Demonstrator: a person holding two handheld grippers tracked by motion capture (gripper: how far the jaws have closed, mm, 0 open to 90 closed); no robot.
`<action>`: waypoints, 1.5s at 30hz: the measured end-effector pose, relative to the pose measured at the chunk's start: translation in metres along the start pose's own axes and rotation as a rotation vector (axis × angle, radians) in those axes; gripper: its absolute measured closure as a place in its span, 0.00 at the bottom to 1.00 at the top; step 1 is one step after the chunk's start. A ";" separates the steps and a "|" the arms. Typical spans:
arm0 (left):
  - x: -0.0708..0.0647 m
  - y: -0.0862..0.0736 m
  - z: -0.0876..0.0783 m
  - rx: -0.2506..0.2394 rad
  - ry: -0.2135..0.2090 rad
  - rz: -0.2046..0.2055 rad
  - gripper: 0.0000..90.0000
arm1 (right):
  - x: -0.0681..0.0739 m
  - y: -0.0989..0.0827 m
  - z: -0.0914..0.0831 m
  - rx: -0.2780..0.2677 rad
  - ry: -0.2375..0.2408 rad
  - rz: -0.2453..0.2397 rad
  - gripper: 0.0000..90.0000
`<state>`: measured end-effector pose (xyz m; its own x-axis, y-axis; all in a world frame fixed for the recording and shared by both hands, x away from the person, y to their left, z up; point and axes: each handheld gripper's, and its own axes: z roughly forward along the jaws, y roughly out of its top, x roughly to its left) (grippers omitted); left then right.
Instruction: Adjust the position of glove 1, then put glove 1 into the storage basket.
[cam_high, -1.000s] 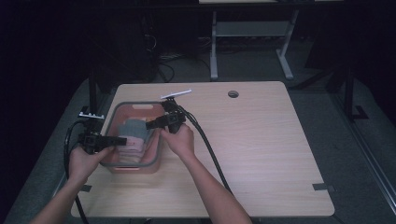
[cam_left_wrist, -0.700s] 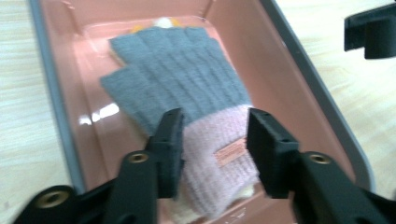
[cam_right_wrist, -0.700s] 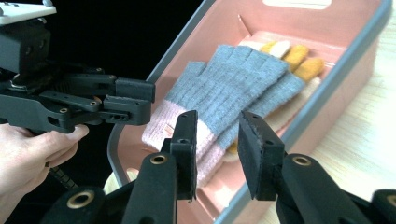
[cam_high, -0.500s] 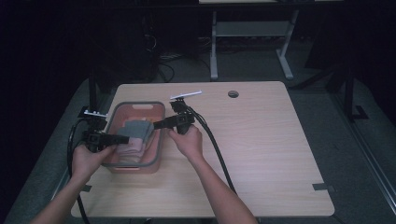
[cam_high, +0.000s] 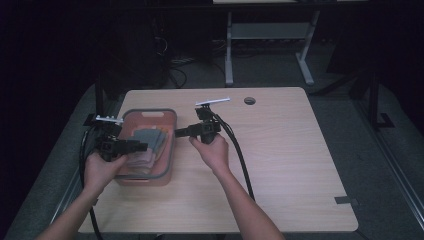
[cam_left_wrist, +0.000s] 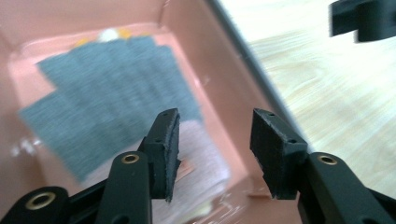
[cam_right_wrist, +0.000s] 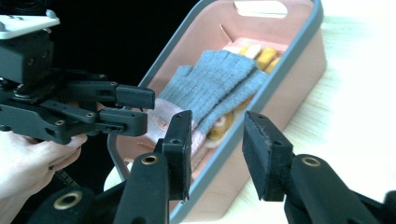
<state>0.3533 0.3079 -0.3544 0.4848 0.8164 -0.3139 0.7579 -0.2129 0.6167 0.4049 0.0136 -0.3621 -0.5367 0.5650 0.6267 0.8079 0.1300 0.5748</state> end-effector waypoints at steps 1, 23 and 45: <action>-0.002 0.001 0.001 -0.001 -0.011 0.002 0.56 | -0.001 -0.001 -0.002 -0.003 0.002 0.005 0.68; -0.031 0.013 0.013 -0.051 -0.125 0.011 0.49 | -0.031 -0.011 -0.048 -0.020 -0.034 0.047 0.58; -0.050 0.020 0.023 -0.061 -0.163 0.045 0.45 | -0.057 -0.027 -0.082 -0.063 -0.053 0.108 0.57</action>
<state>0.3544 0.2502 -0.3432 0.5856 0.7080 -0.3948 0.7083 -0.2101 0.6739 0.3936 -0.0887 -0.3706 -0.4330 0.6152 0.6589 0.8423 0.0156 0.5389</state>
